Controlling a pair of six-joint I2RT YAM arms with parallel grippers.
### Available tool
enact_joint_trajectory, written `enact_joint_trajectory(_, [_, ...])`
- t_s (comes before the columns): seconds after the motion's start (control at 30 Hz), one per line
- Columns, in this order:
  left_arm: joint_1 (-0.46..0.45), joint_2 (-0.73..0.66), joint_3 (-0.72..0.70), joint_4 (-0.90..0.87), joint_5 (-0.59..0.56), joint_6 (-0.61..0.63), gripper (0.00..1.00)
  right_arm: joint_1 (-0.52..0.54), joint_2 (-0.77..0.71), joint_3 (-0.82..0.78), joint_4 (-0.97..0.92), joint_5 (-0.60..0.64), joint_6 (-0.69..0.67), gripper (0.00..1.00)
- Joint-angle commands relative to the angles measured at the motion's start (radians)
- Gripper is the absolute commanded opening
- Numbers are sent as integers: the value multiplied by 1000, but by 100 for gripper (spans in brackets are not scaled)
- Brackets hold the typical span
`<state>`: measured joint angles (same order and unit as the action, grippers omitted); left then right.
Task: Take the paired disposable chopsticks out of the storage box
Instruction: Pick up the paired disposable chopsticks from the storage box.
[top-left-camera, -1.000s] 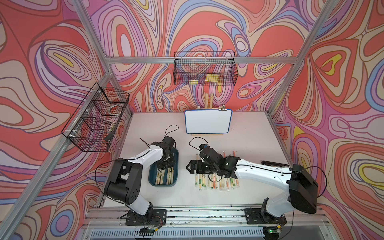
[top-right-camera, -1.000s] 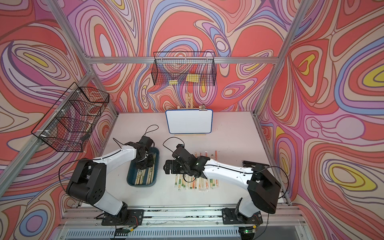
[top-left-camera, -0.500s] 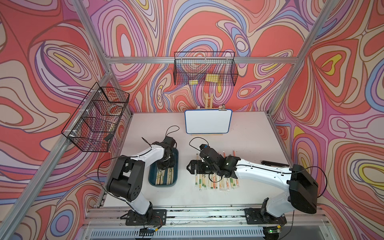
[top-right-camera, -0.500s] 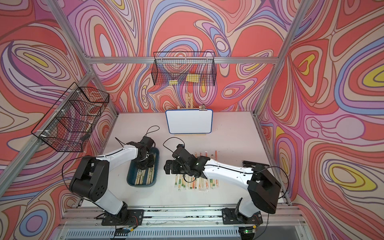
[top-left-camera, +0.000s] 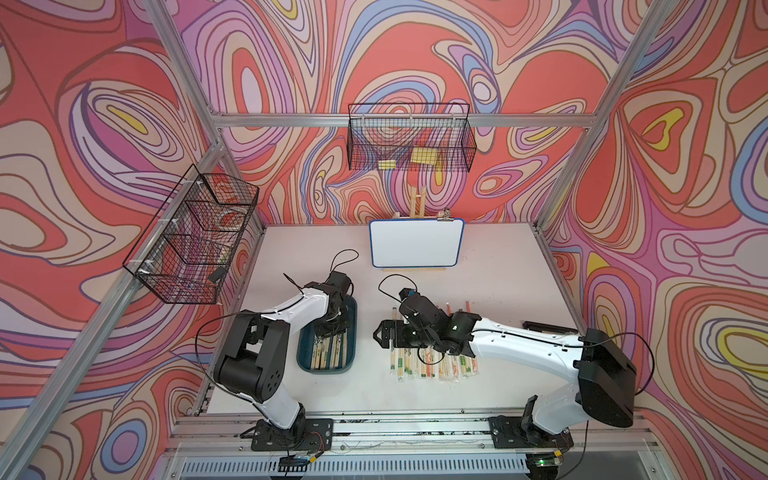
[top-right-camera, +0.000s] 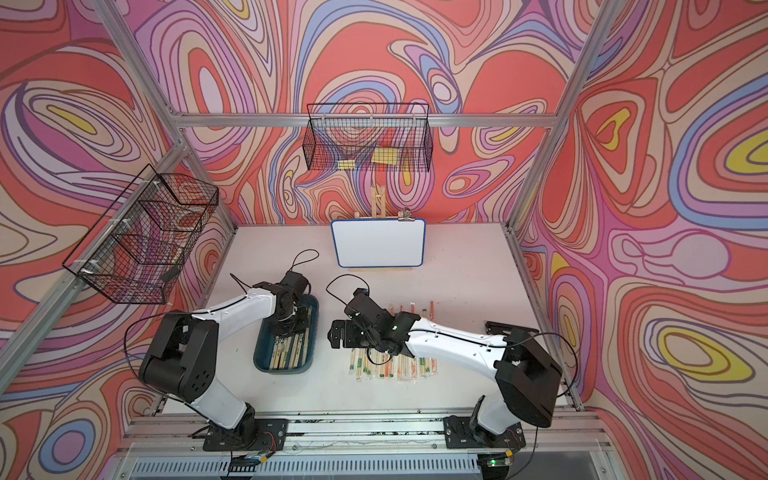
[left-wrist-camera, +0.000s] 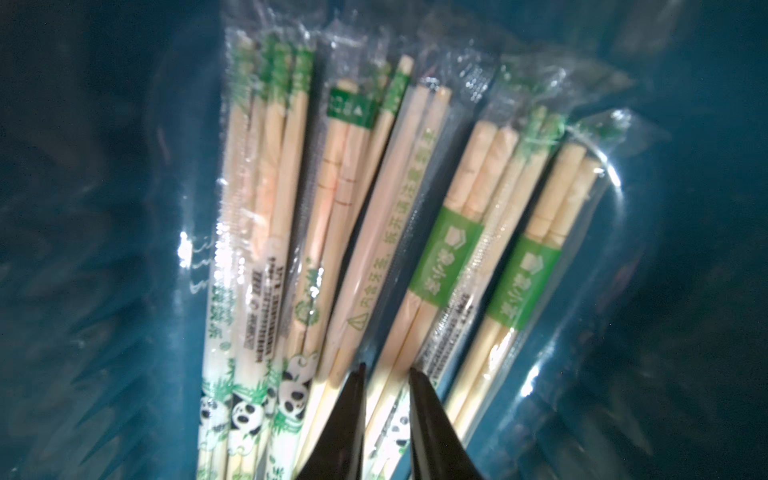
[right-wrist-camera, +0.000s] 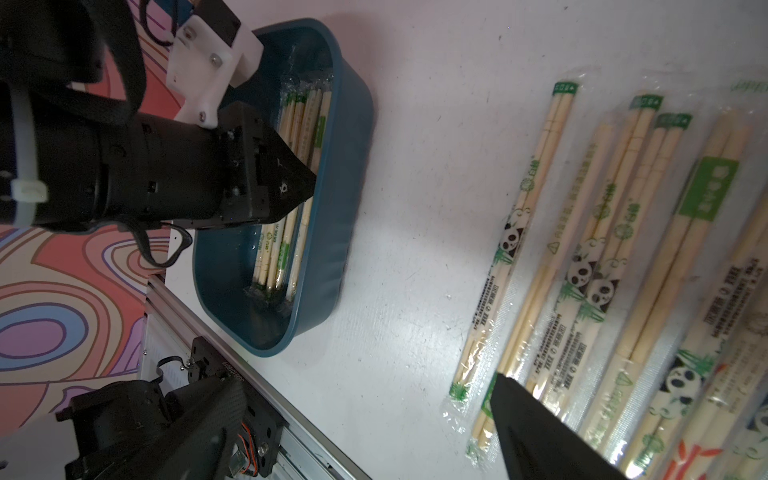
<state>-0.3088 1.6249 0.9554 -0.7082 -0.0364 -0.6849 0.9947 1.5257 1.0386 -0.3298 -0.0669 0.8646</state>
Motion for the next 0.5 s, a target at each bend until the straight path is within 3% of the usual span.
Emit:
enact_joint_trajectory(0.0, [4,-40,0,-28,-27,-7,23,4,-17,11,-8,17,-12,98])
enact_joint_trajectory(0.47, [3,15,-4,2,-12,1,26,4,-24,6,-12,24,-12,98])
